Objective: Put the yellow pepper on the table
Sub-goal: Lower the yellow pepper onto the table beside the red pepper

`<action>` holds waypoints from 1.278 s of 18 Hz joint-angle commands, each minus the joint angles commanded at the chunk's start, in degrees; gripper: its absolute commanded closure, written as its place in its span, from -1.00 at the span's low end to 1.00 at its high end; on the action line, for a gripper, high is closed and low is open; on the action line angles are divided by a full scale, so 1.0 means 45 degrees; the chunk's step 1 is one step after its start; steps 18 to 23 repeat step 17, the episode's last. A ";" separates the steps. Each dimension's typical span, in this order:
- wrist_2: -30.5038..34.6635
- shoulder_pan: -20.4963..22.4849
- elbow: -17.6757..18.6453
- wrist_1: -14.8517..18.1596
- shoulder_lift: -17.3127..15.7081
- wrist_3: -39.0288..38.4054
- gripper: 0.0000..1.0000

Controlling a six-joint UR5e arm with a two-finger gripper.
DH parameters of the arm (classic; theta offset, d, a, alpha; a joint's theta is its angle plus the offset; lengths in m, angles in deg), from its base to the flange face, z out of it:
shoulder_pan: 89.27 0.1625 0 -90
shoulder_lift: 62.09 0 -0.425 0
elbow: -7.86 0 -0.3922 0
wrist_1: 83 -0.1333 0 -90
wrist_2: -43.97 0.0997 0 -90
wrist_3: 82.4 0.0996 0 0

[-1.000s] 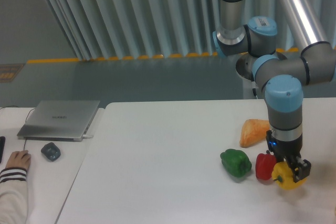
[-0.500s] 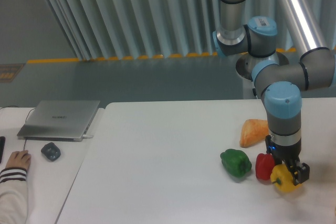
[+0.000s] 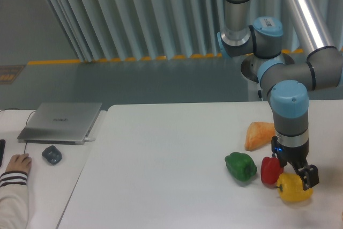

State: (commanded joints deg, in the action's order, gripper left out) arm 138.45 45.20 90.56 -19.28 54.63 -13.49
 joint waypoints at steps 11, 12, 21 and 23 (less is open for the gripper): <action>0.1094 0.0156 -0.0645 0.1678 -0.0800 0.4824 -1.00; 0.1074 0.0214 -0.0664 0.1815 -0.0840 0.4941 -1.00; 0.1094 0.0293 -0.0743 0.2832 -0.1074 0.5177 -1.00; 0.1094 0.0293 -0.0743 0.2832 -0.1074 0.5177 -1.00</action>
